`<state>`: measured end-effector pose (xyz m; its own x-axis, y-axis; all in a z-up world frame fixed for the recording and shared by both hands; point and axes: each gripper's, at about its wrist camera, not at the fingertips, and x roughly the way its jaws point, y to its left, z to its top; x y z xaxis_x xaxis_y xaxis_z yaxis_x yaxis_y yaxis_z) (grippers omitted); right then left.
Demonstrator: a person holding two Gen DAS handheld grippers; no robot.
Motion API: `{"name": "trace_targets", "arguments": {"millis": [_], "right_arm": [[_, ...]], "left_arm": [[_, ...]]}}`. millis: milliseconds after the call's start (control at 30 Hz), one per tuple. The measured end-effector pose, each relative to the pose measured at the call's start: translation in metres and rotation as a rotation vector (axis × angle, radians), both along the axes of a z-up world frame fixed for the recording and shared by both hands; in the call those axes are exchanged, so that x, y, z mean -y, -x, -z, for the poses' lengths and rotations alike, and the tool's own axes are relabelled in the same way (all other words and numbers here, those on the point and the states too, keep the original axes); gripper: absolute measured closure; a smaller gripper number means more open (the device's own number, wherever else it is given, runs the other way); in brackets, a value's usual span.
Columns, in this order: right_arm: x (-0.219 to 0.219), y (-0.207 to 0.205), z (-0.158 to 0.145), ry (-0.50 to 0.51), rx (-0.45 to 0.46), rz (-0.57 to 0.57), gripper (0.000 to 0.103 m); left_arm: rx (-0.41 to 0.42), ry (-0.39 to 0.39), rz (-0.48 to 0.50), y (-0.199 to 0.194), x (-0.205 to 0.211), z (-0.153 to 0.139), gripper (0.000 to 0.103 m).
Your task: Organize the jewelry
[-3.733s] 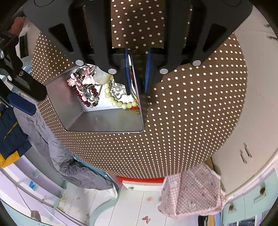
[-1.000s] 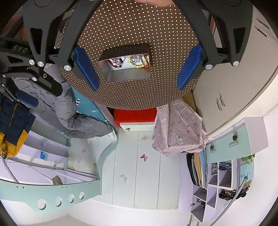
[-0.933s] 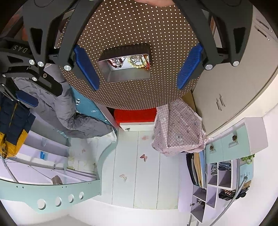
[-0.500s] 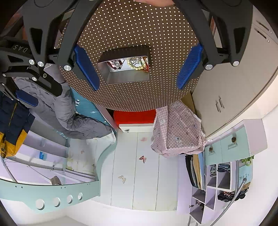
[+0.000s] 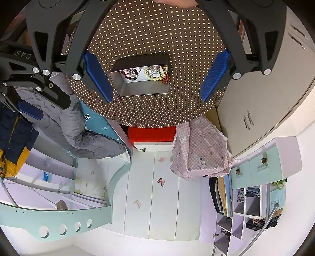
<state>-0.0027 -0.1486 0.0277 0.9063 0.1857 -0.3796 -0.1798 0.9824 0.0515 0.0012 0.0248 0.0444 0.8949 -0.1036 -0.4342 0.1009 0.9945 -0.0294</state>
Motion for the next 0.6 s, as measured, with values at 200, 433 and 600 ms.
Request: {"name": "trace_targets", "arguments": {"millis": [200, 433, 600], "right_arm": [[0.0001, -0.0008, 0.0001, -0.002, -0.003, 0.0, 0.008], [0.0011, -0.0057, 0.0018, -0.005, -0.014, 0.001, 0.008], [0.0023, -0.008, 0.0033, -0.009, -0.018, 0.001, 0.008]], "left_arm": [[-0.002, -0.001, -0.003, -0.0012, 0.0008, 0.001, 0.014], [-0.01, -0.004, -0.005, -0.0035, 0.0017, 0.0027, 0.014], [-0.006, -0.014, -0.016, -0.004, 0.0053, 0.003, 0.014]]}}
